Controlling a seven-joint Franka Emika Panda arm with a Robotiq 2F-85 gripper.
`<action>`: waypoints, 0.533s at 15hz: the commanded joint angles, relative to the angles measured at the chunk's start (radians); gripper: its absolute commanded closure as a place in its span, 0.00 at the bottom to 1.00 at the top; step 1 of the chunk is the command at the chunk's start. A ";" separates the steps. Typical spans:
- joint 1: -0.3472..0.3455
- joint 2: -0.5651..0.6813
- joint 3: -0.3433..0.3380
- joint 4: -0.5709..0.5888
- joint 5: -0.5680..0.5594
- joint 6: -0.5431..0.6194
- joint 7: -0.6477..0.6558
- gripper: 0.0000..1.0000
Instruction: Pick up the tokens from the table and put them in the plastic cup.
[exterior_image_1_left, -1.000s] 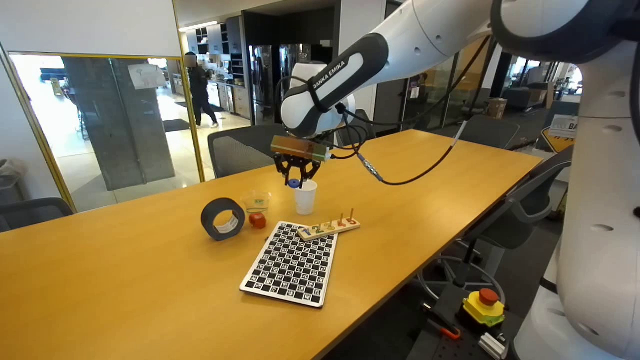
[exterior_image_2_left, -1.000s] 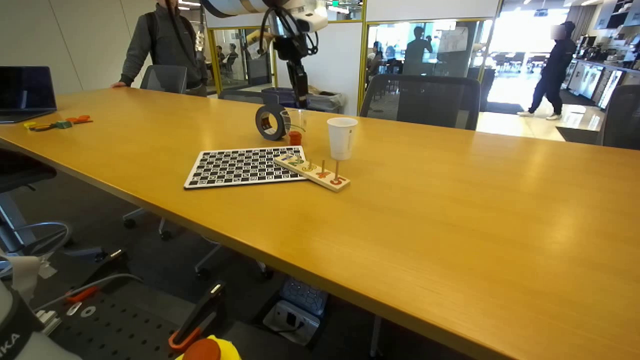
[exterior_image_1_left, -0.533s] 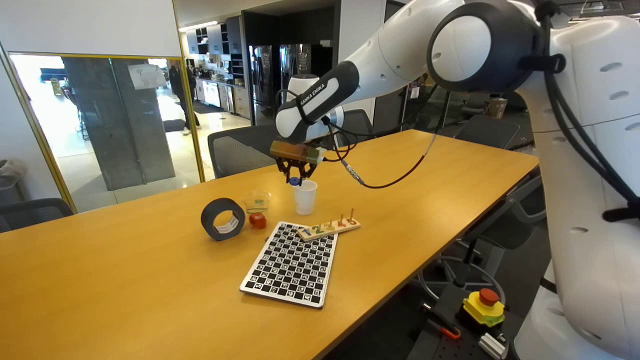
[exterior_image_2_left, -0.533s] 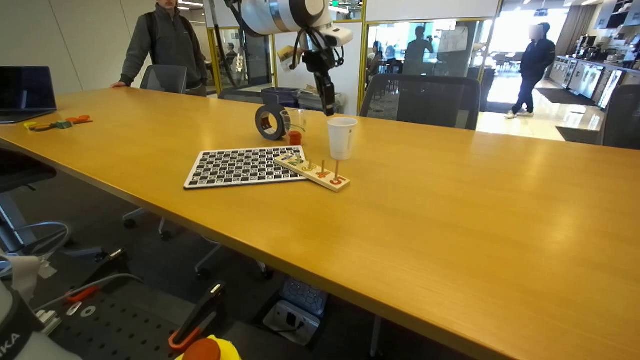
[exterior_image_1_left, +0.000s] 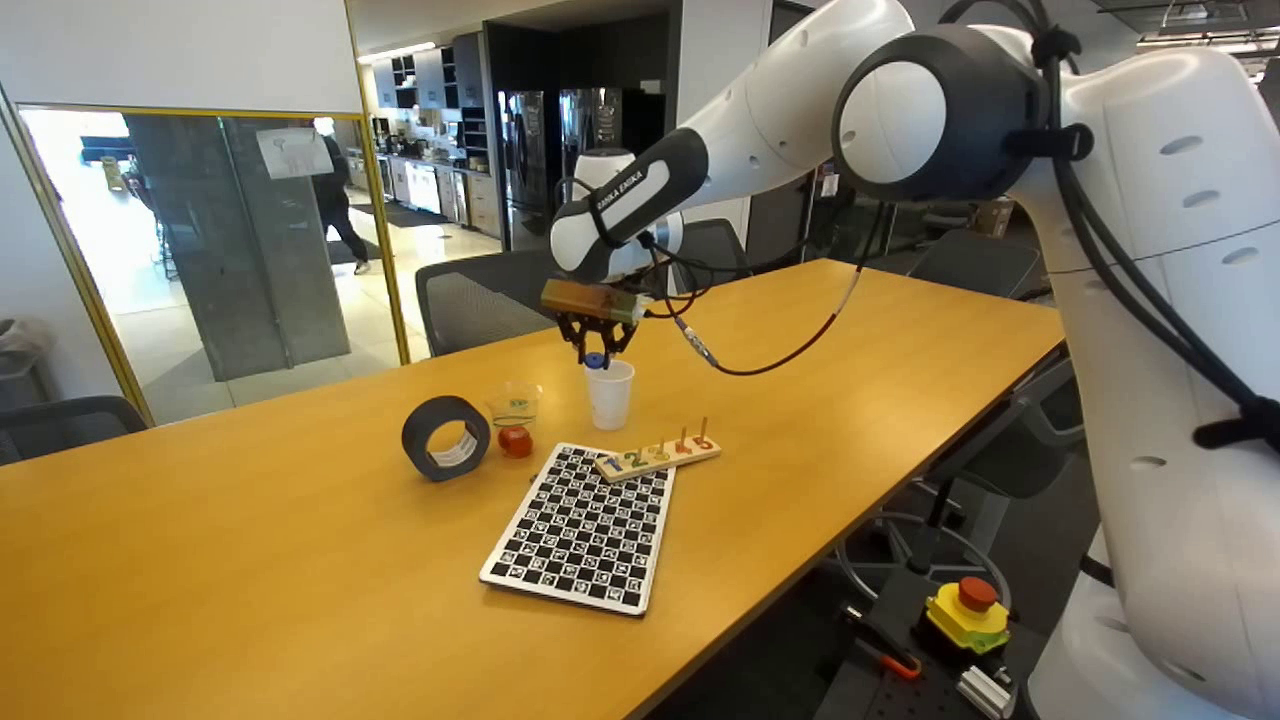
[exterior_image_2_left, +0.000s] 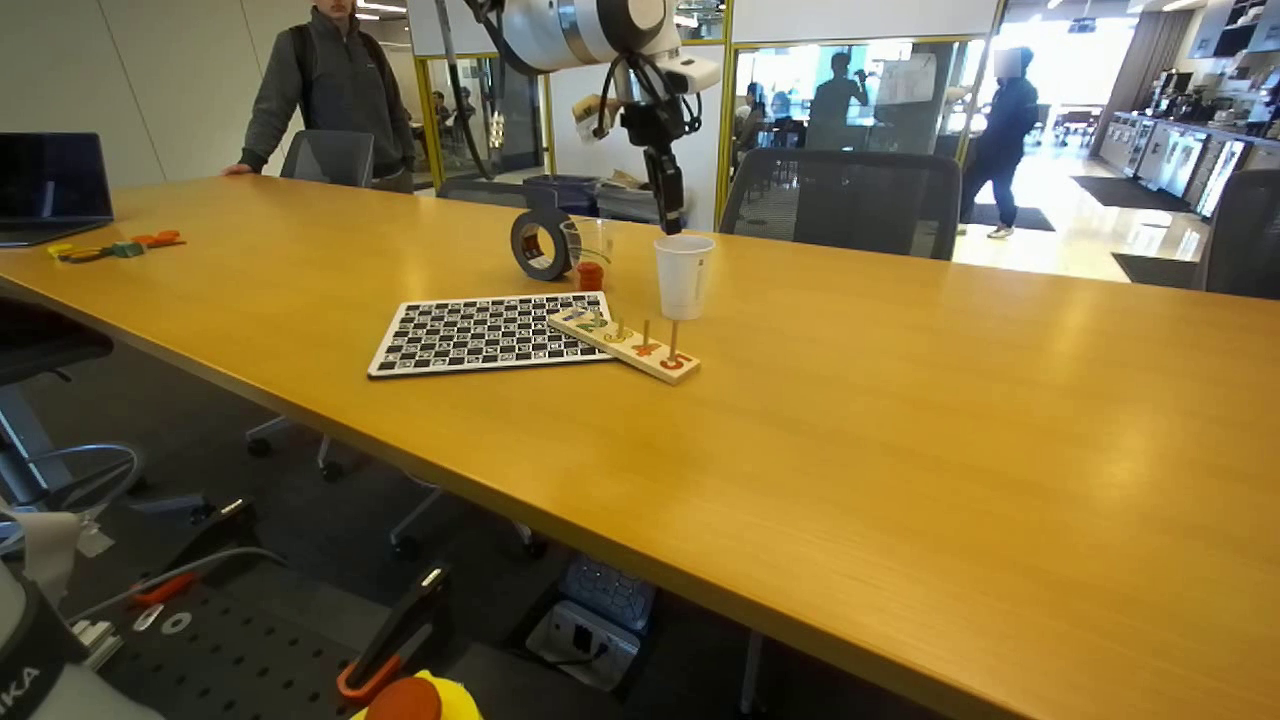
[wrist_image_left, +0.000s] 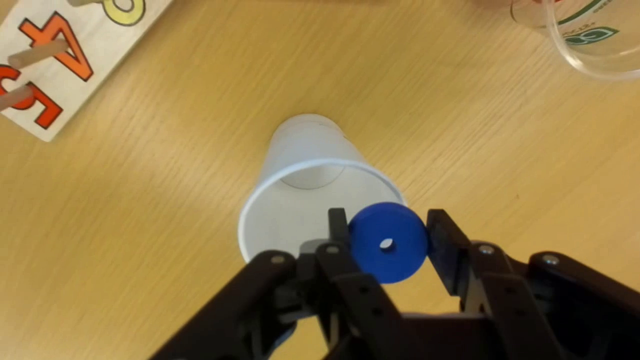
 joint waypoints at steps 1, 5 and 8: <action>0.017 0.001 -0.025 0.040 -0.009 -0.065 0.053 0.77; 0.018 0.009 -0.034 0.054 -0.018 -0.077 0.097 0.77; 0.013 0.010 -0.031 0.057 -0.012 -0.087 0.107 0.31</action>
